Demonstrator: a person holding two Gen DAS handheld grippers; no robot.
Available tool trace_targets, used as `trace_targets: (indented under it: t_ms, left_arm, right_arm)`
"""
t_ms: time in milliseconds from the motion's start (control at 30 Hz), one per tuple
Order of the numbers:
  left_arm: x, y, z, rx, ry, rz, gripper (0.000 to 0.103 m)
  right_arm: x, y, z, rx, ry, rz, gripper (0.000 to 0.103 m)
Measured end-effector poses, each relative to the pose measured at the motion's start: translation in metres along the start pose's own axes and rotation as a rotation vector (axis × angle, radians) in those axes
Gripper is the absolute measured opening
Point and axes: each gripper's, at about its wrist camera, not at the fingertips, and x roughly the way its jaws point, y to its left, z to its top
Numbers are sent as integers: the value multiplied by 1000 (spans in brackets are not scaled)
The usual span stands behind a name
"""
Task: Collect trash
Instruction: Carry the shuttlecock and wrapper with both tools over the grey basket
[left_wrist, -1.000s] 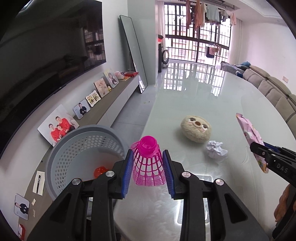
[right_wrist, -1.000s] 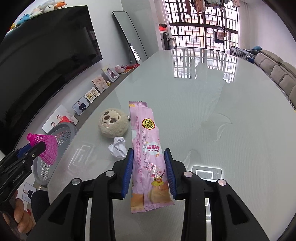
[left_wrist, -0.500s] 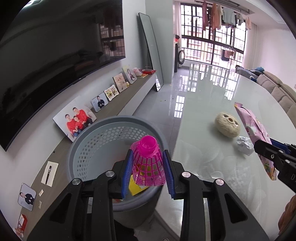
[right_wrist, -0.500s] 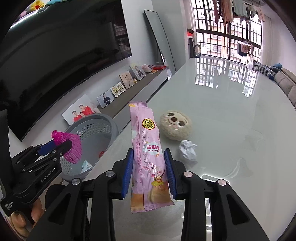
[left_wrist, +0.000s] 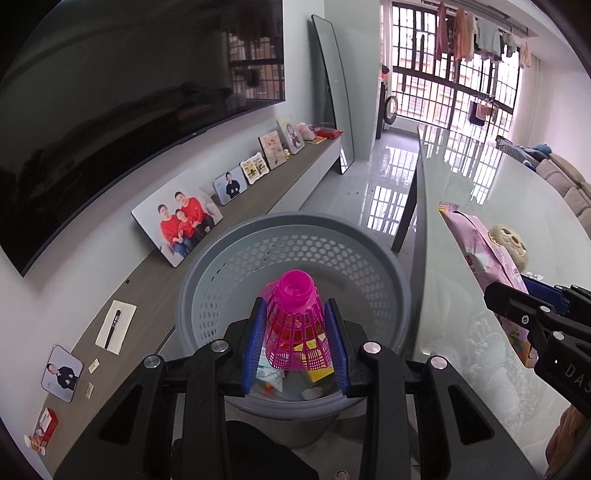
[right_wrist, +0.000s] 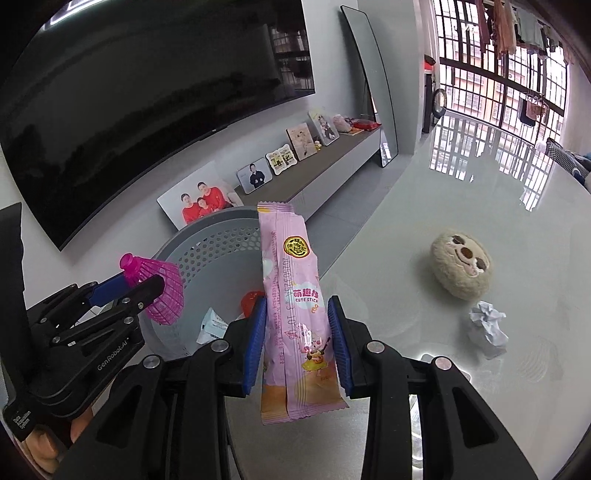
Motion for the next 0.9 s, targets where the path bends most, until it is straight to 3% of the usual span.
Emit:
trace_targets:
  t_ms: [600, 900]
  left_arm:
    - [57, 46, 2, -59, 93, 27, 34]
    - [80, 46, 4, -65, 121, 13, 35]
  right_arm:
    - [79, 36, 9, -73, 121, 71, 33]
    - [90, 36, 7, -66, 150, 100, 33]
